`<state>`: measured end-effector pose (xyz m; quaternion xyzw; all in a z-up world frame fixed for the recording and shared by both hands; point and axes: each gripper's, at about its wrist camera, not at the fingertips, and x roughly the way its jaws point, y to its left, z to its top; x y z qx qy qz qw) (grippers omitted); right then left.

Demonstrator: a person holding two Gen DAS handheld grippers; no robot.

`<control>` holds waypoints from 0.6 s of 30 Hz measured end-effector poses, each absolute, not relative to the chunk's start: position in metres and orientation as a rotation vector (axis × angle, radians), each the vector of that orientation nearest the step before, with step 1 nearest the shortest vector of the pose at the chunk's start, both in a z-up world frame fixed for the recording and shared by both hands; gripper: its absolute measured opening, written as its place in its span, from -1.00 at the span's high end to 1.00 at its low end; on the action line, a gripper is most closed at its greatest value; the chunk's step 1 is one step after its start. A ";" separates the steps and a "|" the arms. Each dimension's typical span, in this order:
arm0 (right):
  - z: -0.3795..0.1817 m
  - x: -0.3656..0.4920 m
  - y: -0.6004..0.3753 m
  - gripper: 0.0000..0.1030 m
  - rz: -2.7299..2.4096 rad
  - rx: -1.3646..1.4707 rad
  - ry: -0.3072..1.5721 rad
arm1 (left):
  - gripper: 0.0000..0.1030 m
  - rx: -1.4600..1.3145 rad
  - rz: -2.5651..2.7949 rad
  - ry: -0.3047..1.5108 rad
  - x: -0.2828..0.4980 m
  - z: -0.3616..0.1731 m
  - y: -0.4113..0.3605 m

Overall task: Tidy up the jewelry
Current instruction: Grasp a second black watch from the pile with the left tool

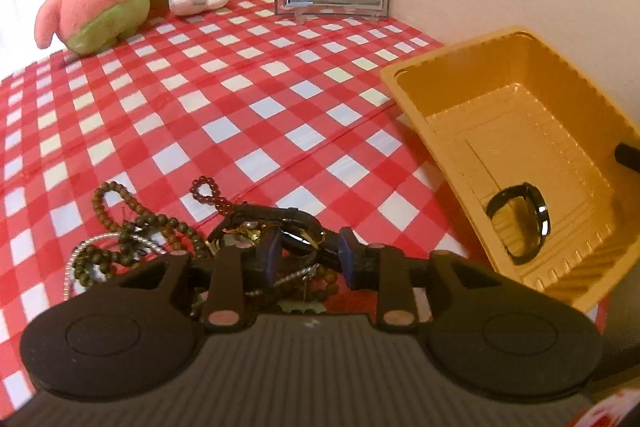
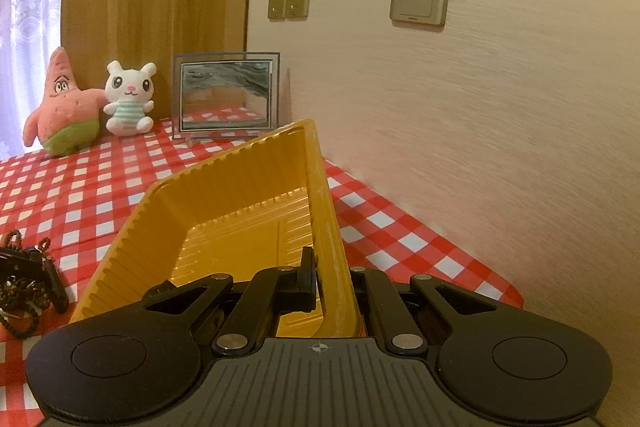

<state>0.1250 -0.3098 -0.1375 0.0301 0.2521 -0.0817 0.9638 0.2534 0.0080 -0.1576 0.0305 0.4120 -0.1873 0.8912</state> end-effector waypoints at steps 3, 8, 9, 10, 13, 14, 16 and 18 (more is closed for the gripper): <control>-0.138 0.125 -0.310 0.92 -0.165 0.062 0.510 | 0.50 0.048 -0.380 0.862 0.259 -0.162 0.008; -0.138 0.125 -0.309 0.92 -0.165 0.064 0.510 | 0.80 0.043 -0.388 0.837 0.257 -0.157 0.011; -0.138 0.125 -0.309 0.92 -0.164 0.066 0.510 | 0.80 0.047 -0.391 0.832 0.256 -0.155 0.012; -0.138 0.126 -0.309 0.92 -0.162 0.067 0.510 | 0.80 0.047 -0.394 0.825 0.254 -0.152 0.014; -0.138 0.127 -0.310 0.92 -0.156 0.067 0.510 | 0.80 0.043 -0.406 0.802 0.250 -0.142 0.018; -0.138 0.127 -0.311 0.92 -0.155 0.068 0.510 | 0.81 0.045 -0.412 0.792 0.249 -0.137 0.019; -0.138 0.128 -0.311 0.92 -0.152 0.070 0.510 | 0.82 0.042 -0.423 0.774 0.246 -0.127 0.019; -0.139 0.128 -0.312 0.92 -0.147 0.070 0.510 | 0.82 0.040 -0.437 0.749 0.243 -0.116 0.017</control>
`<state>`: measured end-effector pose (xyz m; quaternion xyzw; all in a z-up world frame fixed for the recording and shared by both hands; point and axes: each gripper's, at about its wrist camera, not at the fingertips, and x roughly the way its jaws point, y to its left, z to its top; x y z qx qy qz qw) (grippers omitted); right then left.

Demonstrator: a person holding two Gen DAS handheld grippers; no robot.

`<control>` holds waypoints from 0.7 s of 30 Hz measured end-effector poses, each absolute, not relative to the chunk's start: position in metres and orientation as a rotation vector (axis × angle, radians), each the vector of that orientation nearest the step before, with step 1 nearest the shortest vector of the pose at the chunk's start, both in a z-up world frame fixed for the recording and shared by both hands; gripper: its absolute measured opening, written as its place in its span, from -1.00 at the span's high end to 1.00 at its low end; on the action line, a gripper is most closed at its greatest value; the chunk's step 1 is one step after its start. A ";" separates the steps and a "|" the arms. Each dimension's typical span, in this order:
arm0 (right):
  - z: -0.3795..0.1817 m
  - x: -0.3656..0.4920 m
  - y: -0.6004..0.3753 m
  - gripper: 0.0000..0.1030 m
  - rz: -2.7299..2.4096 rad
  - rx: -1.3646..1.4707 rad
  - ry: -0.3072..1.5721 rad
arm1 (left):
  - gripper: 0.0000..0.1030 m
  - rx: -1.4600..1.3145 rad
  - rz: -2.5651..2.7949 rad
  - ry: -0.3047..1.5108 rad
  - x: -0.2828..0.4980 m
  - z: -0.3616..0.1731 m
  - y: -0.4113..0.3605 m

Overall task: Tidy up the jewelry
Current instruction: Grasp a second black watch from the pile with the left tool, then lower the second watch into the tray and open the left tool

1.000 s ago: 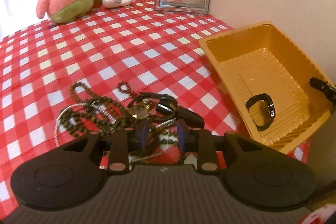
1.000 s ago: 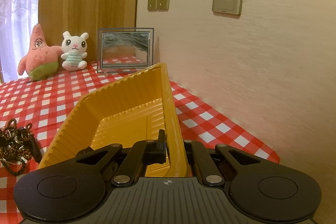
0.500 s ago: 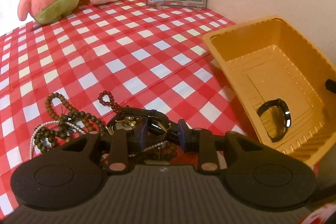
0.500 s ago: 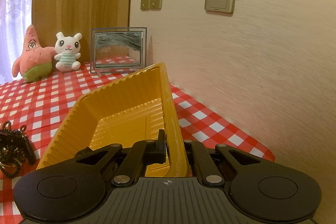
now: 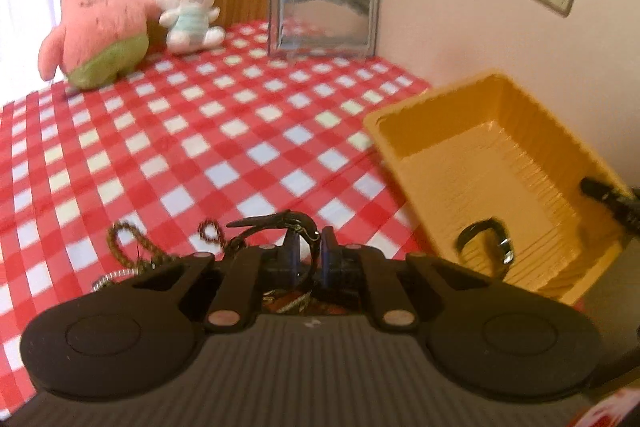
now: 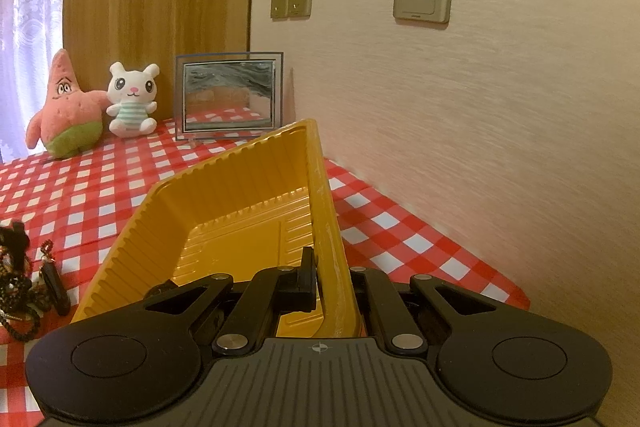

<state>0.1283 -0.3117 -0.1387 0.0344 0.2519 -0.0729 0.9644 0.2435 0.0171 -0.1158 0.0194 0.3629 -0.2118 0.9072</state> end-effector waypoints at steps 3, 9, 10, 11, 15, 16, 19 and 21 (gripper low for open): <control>-0.139 0.128 -0.312 0.92 -0.144 0.071 0.509 | 0.82 0.041 -0.464 0.716 0.241 -0.101 0.010; -0.140 0.131 -0.313 0.92 -0.135 0.069 0.508 | 0.82 0.009 -0.557 0.686 0.240 -0.086 -0.025; -0.140 0.131 -0.313 0.92 -0.133 0.068 0.507 | 0.82 0.004 -0.572 0.685 0.242 -0.085 -0.031; -0.140 0.131 -0.312 0.92 -0.132 0.068 0.506 | 0.82 0.001 -0.585 0.685 0.244 -0.085 -0.036; -0.140 0.131 -0.313 0.92 -0.126 0.067 0.505 | 0.82 -0.008 -0.659 0.699 0.249 -0.088 -0.065; -0.140 0.132 -0.313 0.92 -0.125 0.067 0.505 | 0.82 -0.007 -0.673 0.700 0.250 -0.089 -0.070; -0.140 0.131 -0.313 0.92 -0.122 0.068 0.504 | 0.82 0.003 -0.707 0.717 0.255 -0.097 -0.089; -0.140 0.132 -0.314 0.92 -0.122 0.070 0.504 | 0.82 0.007 -0.723 0.735 0.259 -0.106 -0.096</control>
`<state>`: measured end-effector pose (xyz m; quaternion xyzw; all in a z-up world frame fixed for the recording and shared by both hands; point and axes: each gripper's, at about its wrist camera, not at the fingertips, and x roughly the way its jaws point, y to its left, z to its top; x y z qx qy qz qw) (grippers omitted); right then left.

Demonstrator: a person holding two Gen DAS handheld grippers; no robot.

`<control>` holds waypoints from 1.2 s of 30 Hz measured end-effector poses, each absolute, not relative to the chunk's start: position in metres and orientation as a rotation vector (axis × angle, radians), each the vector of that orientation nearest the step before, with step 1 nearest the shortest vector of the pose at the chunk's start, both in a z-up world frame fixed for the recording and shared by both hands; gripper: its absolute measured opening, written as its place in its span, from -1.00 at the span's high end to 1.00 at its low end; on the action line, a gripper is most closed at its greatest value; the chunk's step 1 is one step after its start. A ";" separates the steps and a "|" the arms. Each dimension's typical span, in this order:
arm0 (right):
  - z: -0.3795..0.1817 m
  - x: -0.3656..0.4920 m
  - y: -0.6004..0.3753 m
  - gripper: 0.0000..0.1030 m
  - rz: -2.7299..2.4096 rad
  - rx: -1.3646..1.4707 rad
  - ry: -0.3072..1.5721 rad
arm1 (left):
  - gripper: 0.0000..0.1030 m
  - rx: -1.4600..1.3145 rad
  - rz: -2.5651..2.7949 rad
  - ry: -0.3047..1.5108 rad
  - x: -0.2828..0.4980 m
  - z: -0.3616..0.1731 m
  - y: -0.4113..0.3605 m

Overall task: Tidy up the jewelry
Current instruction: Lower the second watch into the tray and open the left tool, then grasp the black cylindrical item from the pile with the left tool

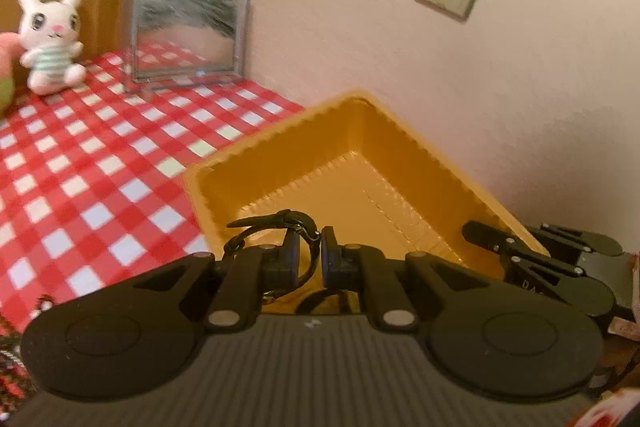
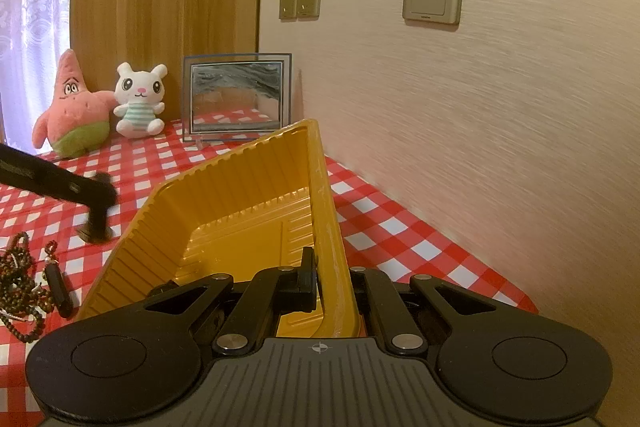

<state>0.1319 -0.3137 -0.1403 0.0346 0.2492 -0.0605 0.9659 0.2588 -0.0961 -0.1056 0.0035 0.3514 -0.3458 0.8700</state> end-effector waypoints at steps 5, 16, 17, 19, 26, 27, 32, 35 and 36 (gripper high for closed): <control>-0.139 0.132 -0.313 0.92 -0.117 0.068 0.499 | 0.76 0.008 -0.719 0.773 0.263 -0.125 -0.106; -0.141 0.134 -0.313 0.92 -0.123 0.069 0.505 | 0.66 -0.039 -0.674 0.748 0.261 -0.105 -0.084; -0.141 0.135 -0.313 0.92 -0.124 0.069 0.506 | 0.66 -0.040 -0.661 0.741 0.258 -0.101 -0.078; -0.141 0.136 -0.313 0.92 -0.128 0.067 0.506 | 0.66 -0.038 -0.636 0.733 0.251 -0.097 -0.064; -0.142 0.136 -0.311 0.92 -0.140 0.052 0.504 | 0.66 0.039 -0.475 0.796 0.233 -0.113 -0.004; -0.142 0.136 -0.311 0.92 -0.141 0.052 0.504 | 0.66 0.052 -0.448 0.810 0.231 -0.118 0.003; -0.141 0.135 -0.310 0.92 -0.161 0.048 0.503 | 0.65 0.083 -0.371 0.852 0.229 -0.136 0.024; -0.141 0.133 -0.310 0.92 -0.173 0.047 0.504 | 0.46 0.066 -0.374 0.865 0.229 -0.140 0.022; -0.141 0.133 -0.310 0.92 -0.175 0.047 0.505 | 0.40 0.067 -0.373 0.865 0.230 -0.142 0.019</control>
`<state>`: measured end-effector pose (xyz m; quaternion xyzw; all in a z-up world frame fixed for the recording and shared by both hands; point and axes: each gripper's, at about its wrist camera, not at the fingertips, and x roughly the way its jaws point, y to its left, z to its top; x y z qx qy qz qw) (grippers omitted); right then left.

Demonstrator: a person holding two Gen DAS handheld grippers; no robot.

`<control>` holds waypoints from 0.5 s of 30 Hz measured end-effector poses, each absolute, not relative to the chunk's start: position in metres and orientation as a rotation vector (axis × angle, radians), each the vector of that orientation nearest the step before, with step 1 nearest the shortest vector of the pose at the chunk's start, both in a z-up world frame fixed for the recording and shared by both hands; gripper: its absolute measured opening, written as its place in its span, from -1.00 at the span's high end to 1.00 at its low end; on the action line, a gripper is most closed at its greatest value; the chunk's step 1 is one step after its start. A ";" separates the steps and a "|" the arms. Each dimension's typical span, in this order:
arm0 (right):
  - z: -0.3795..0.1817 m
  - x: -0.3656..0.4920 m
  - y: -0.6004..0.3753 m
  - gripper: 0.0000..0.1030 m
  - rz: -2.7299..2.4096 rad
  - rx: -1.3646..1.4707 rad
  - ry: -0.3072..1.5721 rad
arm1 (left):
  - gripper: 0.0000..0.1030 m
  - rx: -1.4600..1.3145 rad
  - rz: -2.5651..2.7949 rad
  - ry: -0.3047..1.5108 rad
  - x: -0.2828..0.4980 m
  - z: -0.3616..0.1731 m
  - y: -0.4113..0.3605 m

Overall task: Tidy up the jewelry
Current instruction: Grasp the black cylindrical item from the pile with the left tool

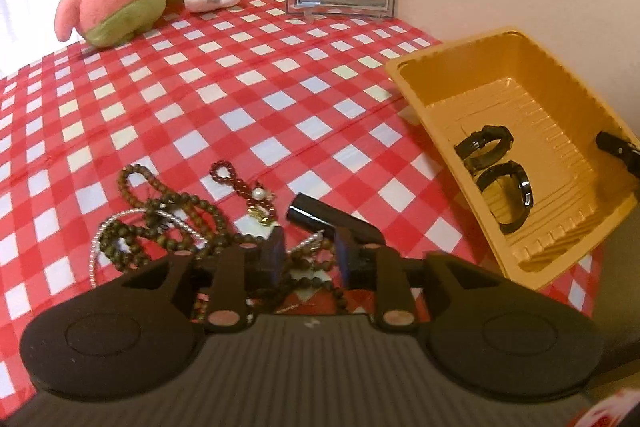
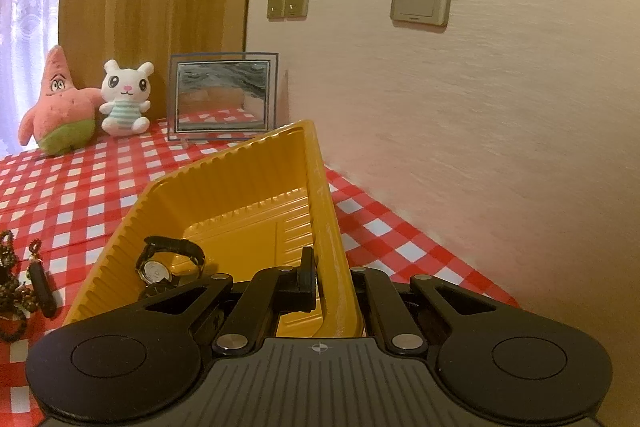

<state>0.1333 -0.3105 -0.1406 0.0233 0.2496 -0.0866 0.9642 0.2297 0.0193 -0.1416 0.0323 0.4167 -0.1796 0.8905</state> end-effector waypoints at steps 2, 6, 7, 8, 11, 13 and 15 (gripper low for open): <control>-0.140 0.132 -0.311 0.92 -0.178 0.048 0.507 | 0.27 0.067 -0.371 0.864 0.232 -0.145 0.013; -0.140 0.131 -0.309 0.92 -0.185 0.047 0.505 | 0.07 0.043 -0.343 0.888 0.248 -0.153 0.003; -0.140 0.130 -0.309 0.92 -0.186 0.048 0.505 | 0.05 0.032 -0.337 0.896 0.252 -0.155 0.001; -0.140 0.130 -0.310 0.92 -0.186 0.050 0.506 | 0.02 0.023 -0.333 0.901 0.257 -0.157 0.000; -0.140 0.130 -0.310 0.92 -0.189 0.053 0.506 | 0.01 0.019 -0.316 0.925 0.266 -0.164 -0.007; -0.140 0.129 -0.310 0.92 -0.190 0.057 0.505 | 0.02 0.010 -0.315 0.941 0.270 -0.169 -0.011; -0.140 0.130 -0.310 0.92 -0.191 0.060 0.506 | 0.03 0.020 -0.324 0.940 0.272 -0.172 -0.018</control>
